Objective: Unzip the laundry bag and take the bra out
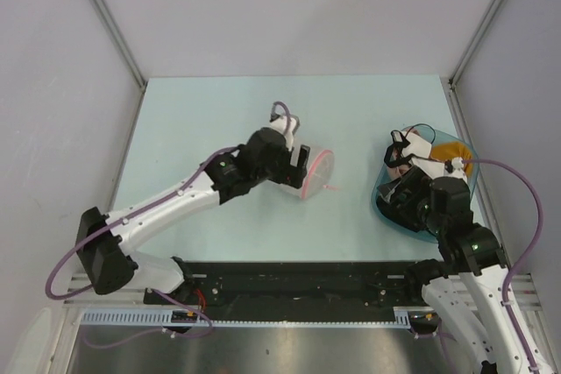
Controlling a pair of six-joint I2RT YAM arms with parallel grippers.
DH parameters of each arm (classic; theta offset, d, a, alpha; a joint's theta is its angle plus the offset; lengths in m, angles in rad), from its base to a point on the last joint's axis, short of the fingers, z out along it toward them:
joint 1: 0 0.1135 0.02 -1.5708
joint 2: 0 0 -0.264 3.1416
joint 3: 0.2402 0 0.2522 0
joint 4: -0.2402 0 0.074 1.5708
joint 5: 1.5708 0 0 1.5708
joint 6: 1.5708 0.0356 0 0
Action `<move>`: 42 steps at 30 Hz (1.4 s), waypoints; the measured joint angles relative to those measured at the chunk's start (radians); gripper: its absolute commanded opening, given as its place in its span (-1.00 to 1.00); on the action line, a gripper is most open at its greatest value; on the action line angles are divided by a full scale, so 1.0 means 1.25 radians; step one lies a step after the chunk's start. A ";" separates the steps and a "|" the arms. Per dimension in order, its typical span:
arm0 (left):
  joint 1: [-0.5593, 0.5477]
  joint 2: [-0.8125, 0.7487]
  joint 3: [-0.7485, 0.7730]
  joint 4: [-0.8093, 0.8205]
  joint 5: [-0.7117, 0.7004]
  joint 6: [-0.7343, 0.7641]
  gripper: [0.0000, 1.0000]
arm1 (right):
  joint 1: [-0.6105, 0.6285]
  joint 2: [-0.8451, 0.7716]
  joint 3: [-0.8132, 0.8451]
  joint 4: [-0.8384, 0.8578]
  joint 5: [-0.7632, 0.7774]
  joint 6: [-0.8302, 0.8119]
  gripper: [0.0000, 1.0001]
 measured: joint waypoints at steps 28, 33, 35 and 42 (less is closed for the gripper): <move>-0.190 0.272 0.037 0.138 -0.297 0.014 -0.99 | 0.000 -0.030 -0.001 -0.004 -0.006 0.001 0.92; -0.085 0.202 0.108 0.082 -0.002 -0.007 -0.99 | 0.000 -0.028 -0.002 -0.005 -0.008 0.000 0.94; -0.023 0.163 0.107 0.083 0.139 -0.030 -0.99 | 0.000 -0.022 -0.006 0.006 -0.016 0.000 0.96; 0.102 0.070 0.026 0.207 0.518 -0.147 -0.99 | -0.009 0.000 -0.081 0.151 -0.147 0.039 0.96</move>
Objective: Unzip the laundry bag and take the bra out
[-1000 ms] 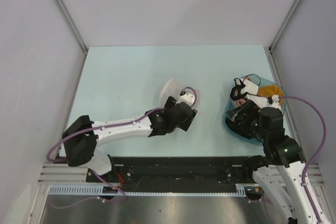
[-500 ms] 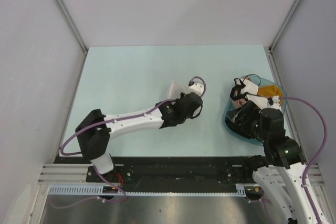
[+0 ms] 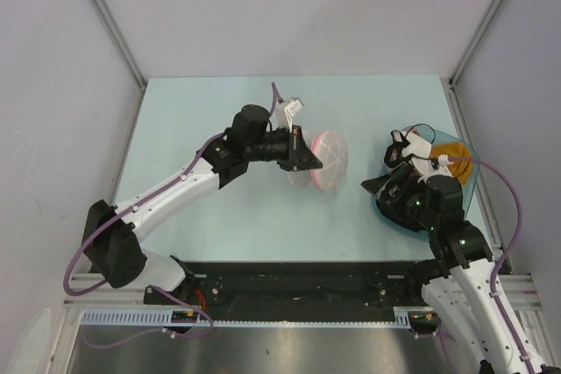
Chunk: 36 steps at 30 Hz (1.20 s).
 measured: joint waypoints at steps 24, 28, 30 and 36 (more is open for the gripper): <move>0.048 -0.068 -0.127 0.321 0.341 -0.259 -0.99 | -0.015 0.165 -0.340 0.877 -0.264 0.389 0.78; 0.049 -0.068 -0.129 0.346 0.355 -0.272 -0.99 | 0.013 0.189 -0.355 0.948 -0.247 0.420 -0.04; 0.049 -0.068 -0.131 0.347 0.355 -0.273 -0.99 | 0.036 0.193 -0.359 0.972 -0.239 0.431 -0.39; 0.066 -0.068 -0.154 0.353 0.368 -0.270 -0.99 | 0.067 0.141 -0.359 0.917 -0.188 0.411 -1.00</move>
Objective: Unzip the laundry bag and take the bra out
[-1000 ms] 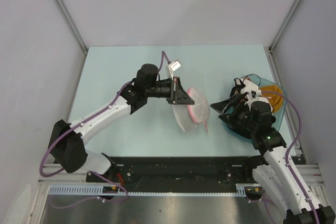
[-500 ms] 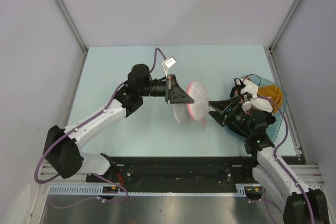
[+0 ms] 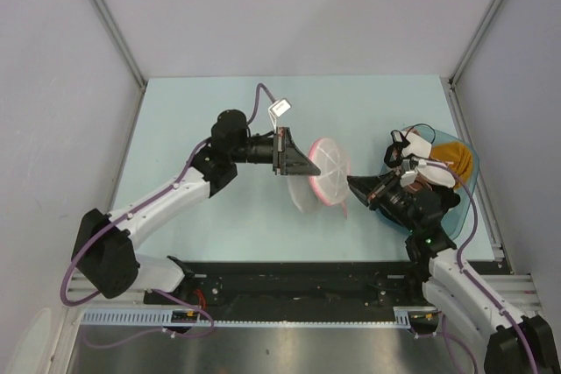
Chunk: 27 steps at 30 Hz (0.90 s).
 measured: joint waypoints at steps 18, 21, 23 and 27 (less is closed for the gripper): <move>0.066 -0.052 -0.020 -0.464 -0.439 0.344 0.89 | 0.124 0.114 0.158 -0.439 0.261 -0.052 -1.00; 0.015 -0.119 -0.021 -0.486 -0.549 0.420 0.89 | 0.124 0.176 0.158 -0.446 0.268 -0.045 -1.00; -0.045 -0.150 -0.024 -0.484 -0.627 0.477 0.89 | 0.119 0.192 0.159 -0.446 0.268 -0.045 -1.00; -0.199 -0.192 -0.099 -0.411 -0.778 0.607 0.96 | 0.084 0.197 0.163 -0.445 0.256 -0.049 -1.00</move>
